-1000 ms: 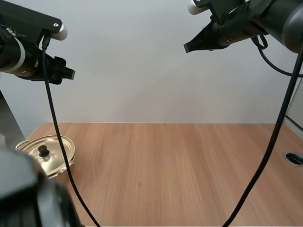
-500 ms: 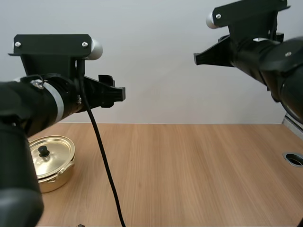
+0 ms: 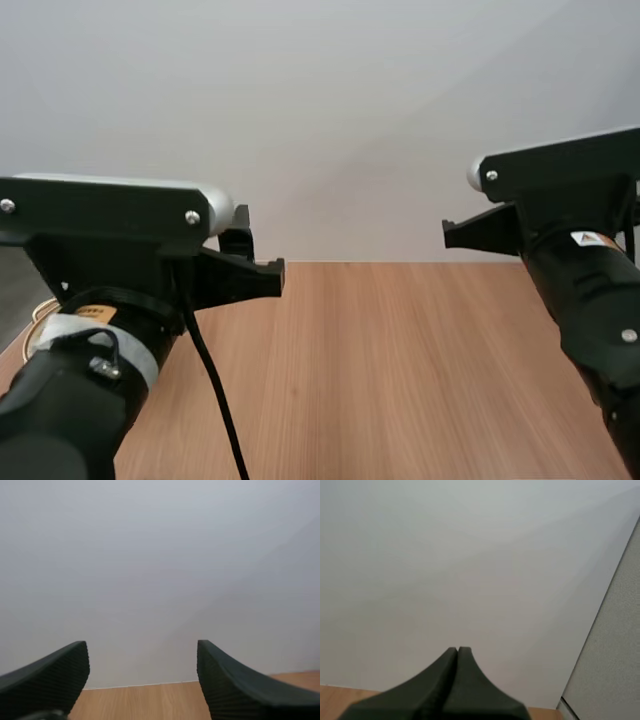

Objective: Open the pot, put the car inside, and close it

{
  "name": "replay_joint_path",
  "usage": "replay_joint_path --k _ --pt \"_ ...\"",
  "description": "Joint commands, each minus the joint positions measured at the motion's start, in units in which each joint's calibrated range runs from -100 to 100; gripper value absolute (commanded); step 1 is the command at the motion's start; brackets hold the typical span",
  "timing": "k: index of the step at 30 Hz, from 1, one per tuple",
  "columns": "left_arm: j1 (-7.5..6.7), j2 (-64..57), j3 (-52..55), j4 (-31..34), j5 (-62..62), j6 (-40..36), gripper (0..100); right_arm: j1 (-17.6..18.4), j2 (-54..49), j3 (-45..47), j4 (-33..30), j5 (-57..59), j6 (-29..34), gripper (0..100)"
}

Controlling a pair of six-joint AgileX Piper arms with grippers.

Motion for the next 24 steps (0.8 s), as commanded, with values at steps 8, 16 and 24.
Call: replay_joint_path --k 8,16,24 --pt "-2.91 -0.24 20.44 5.58 -32.27 5.42 100 -1.05 -16.66 18.01 0.10 12.05 1.28 0" --pt "-2.91 -0.24 27.07 7.37 -18.68 5.55 100 -1.05 -14.24 24.66 0.53 14.78 1.37 0" --pt "-2.91 -0.36 27.07 7.27 -16.66 6.17 100 -1.05 -14.24 24.66 0.43 14.36 1.37 0"
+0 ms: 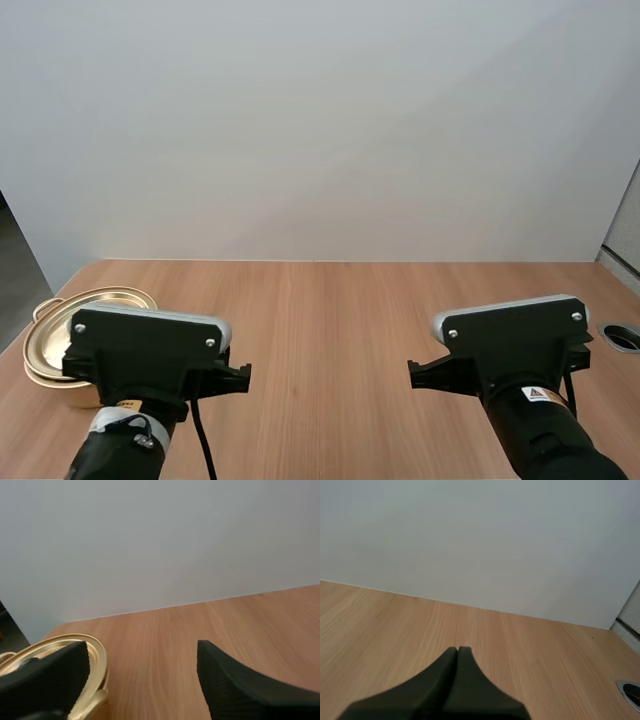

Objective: Open the pot, put the car inside, and close it

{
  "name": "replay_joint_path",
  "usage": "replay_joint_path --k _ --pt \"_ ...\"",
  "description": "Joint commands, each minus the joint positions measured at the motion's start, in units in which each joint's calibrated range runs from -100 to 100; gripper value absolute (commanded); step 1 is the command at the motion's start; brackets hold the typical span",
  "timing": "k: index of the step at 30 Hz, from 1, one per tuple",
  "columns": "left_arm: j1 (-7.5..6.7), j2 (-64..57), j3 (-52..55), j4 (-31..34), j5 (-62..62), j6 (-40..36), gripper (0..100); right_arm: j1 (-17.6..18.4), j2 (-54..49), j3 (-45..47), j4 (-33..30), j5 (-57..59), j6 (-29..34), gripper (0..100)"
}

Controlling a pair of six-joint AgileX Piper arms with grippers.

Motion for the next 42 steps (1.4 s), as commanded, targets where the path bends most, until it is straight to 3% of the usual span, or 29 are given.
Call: replay_joint_path --k 1,7,9,12,15,17,21,28,30,32,35,37,42 --pt "-0.05 -0.07 0.00 0.05 4.74 -0.05 100 0.06 -0.02 0.00 -0.10 0.11 0.07 0" --pt "-0.55 -2.70 0.00 0.05 4.76 -0.05 100 0.06 -0.02 0.00 -0.10 0.11 0.07 0" --pt "-2.37 -3.01 0.00 0.05 4.31 -0.05 100 0.06 -0.02 0.00 -0.10 0.11 0.07 0" --pt "-6.61 -3.01 0.00 0.48 2.34 0.04 100 0.06 -0.02 0.00 -0.10 -0.05 0.07 0" --pt "-10.72 -3.01 0.00 3.94 -1.38 -4.49 100 0.06 -0.02 0.00 -0.10 -0.05 0.07 0" --pt "-13.19 -3.01 0.00 2.50 -3.33 -6.16 100 0.06 -0.02 0.00 -0.10 -0.05 0.07 0" --pt "-16.16 -3.01 0.00 -1.94 -12.10 -11.96 100 0.06 -0.02 0.00 -0.10 -0.05 0.07 0" --pt "-16.46 -3.01 0.00 -3.07 -35.51 -15.27 100 0.06 -0.02 0.00 -0.10 -0.05 0.07 0" --pt "-15.65 -3.01 0.00 7.14 -35.37 -20.12 100 0.06 -0.02 0.00 -0.10 -0.05 0.07 0" --pt "-14.75 -3.01 0.00 22.87 -29.97 -33.34 100 0.06 -0.02 0.00 -0.10 -0.05 0.07 0" --pt "-14.75 -3.01 0.00 39.61 -19.10 -52.19 100 0.06 -0.02 0.00 -0.10 -0.05 0.07 0" --pt "-14.75 -3.01 0.00 42.60 -14.25 -57.33 100 0.06 -0.02 0.00 -0.10 -0.05 0.07 0" --pt "-14.75 -3.01 0.00 43.62 2.64 -58.31 100 0.06 -0.02 0.00 -0.10 -0.05 0.07 0"
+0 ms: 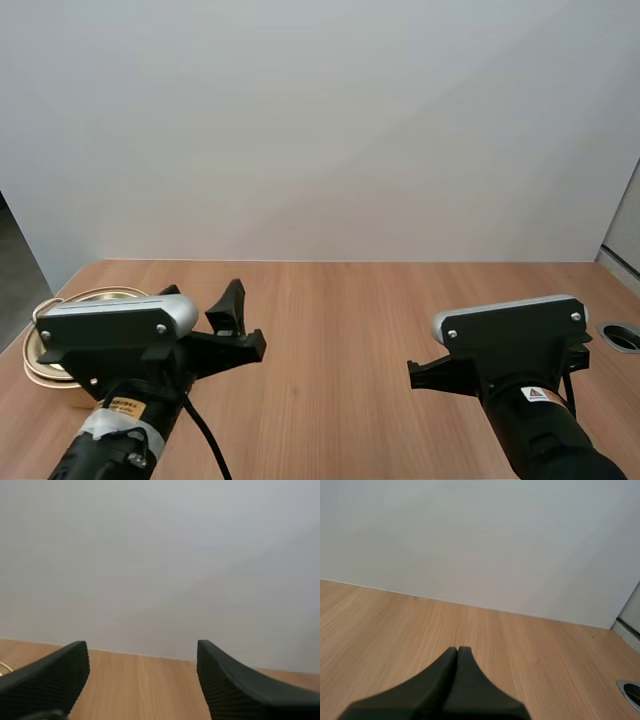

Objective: Open the pot, put the car inside, and close it

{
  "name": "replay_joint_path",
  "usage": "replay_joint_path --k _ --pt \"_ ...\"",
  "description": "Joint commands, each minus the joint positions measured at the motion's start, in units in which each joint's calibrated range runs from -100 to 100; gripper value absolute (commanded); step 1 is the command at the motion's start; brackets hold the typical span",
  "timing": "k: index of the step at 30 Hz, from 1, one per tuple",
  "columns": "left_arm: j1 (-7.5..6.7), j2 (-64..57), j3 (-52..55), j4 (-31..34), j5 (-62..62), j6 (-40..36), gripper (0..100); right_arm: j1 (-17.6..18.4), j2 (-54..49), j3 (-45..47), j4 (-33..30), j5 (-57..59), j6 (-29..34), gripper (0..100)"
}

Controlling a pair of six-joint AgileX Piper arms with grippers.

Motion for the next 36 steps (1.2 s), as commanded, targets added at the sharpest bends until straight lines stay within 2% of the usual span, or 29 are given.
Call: replay_joint_path --k 1,20,21,22,24,25,36 --pt "0.02 0.00 0.00 34.34 33.43 -28.69 100 0.06 -0.02 0.00 -0.10 -0.01 0.07 0" --pt "0.09 0.00 0.00 34.66 33.39 -28.56 100 0.06 -0.02 0.00 -0.10 -0.01 0.07 0" --pt "0.09 0.00 0.00 34.66 33.39 -28.56 89 0.06 -0.02 0.00 -0.10 -0.01 0.07 0" --pt "0.09 0.00 0.00 34.66 33.39 -28.56 67 0.06 -0.02 0.00 -0.10 -0.01 0.07 0" --pt "0.09 0.00 0.00 34.55 33.39 -28.56 9 0.06 -0.02 0.00 -0.10 -0.01 0.07 0" --pt "0.09 0.00 0.00 34.68 33.23 -28.23 1 0.06 -0.02 0.00 -0.10 -0.01 0.07 0" --pt "0.09 0.00 0.00 34.68 32.60 -28.23 0 0.06 -0.02 0.00 -0.10 -0.01 0.07 0"
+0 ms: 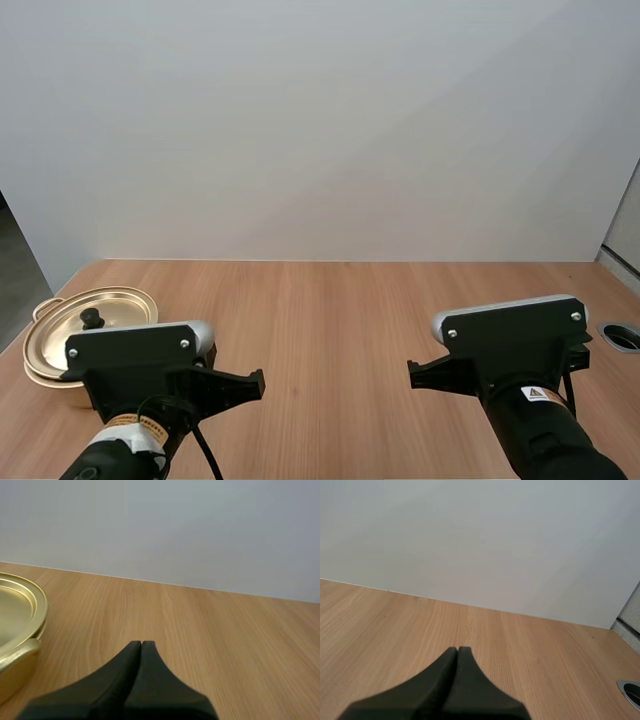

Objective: Open the pot, put the car inside, and close it

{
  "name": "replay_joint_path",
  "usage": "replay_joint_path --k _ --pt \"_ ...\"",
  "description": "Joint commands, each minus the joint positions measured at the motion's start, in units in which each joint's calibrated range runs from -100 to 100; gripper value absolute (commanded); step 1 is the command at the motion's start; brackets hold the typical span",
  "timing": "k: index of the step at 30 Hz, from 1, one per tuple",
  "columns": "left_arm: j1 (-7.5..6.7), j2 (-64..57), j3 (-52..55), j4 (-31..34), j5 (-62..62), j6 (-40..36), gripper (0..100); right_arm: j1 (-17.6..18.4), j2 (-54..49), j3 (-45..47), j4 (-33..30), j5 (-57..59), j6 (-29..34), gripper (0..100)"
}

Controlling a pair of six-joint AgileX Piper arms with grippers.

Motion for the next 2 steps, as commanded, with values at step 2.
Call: replay_joint_path --k 2 --pt "0.04 0.00 0.00 0.01 -0.01 0.03 0 0.06 -0.02 0.00 -0.10 -0.01 0.07 0"
